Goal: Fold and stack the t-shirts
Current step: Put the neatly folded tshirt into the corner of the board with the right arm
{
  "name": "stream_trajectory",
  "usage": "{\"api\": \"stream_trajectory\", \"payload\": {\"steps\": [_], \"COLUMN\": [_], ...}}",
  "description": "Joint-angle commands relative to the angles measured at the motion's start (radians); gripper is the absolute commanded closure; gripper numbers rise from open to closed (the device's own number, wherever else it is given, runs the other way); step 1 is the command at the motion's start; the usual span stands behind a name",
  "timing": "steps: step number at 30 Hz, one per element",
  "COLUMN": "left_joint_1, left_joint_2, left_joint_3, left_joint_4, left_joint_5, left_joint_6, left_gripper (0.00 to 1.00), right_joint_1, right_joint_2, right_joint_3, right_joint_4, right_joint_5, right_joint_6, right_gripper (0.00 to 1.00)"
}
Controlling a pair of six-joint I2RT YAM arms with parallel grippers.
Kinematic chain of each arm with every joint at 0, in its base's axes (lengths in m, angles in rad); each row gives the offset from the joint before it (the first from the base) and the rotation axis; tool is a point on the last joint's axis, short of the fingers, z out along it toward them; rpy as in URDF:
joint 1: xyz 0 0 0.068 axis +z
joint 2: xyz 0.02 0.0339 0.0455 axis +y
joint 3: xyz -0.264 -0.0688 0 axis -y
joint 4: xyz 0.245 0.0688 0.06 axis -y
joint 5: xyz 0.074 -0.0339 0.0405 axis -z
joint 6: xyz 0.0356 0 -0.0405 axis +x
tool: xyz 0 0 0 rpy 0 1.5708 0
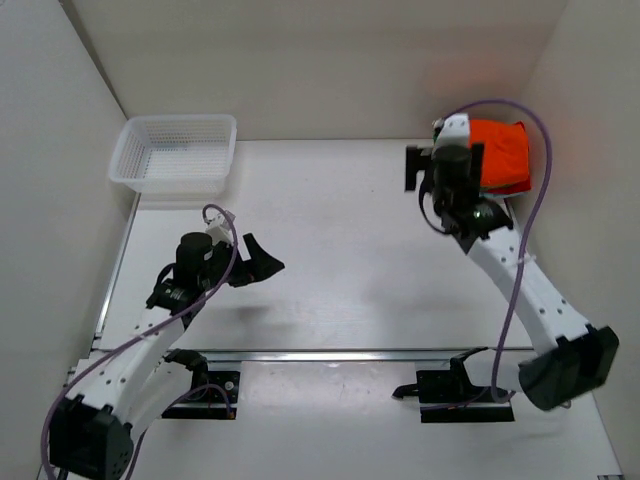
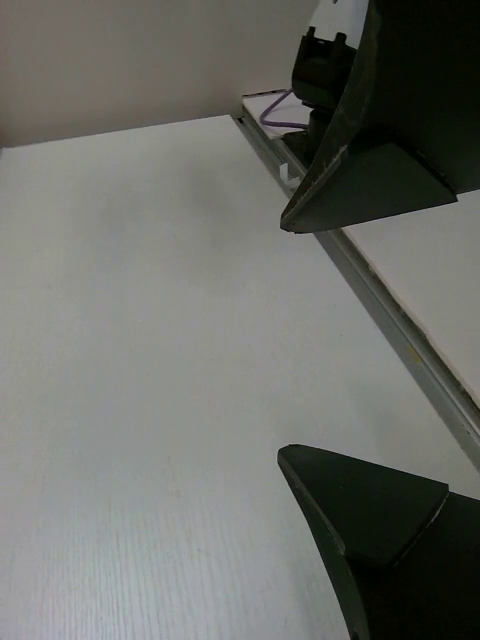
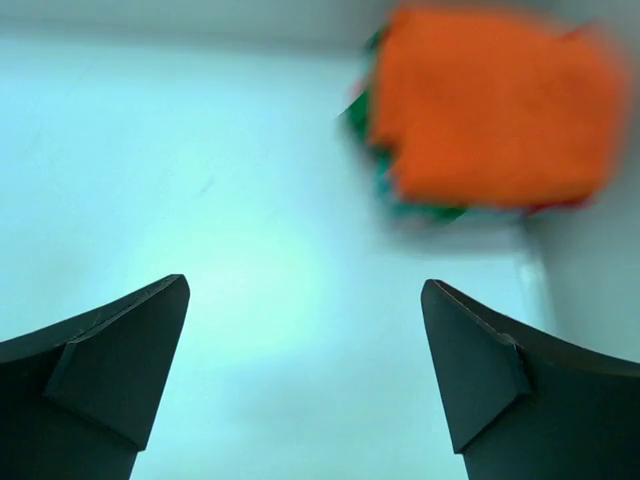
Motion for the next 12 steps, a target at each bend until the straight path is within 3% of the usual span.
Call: {"api": "stream_trajectory", "payload": {"steps": [1,4,8,12], "left_joint_1": [-0.047,-0.050,0.011,-0.065], "left_joint_2": [-0.134,-0.219,-0.279,-0.211], "left_joint_3": [-0.003,0.026,0.034,0.050], "left_joint_4": [-0.073,-0.190,-0.274,-0.351], "left_joint_5": [-0.083,-0.170,-0.126,-0.178], "left_joint_6": [0.008,0.065,0.123,0.170], "left_gripper": [0.02,0.01,0.01,0.01], "right_joint_1": [0.058,0.111,0.190,0.178], "right_joint_2": [-0.092,-0.150,-0.159,-0.227], "right_joint_3": [-0.219,-0.339,-0.361,-0.384], "right_joint_4": [-0.183,-0.202,-0.251,-0.234], "right_joint_5": [-0.175,-0.205,-0.135,-0.167], "right_joint_6": [0.327,0.404,0.419,0.409], "right_gripper": [0.00,0.01,0.01,0.01]}}
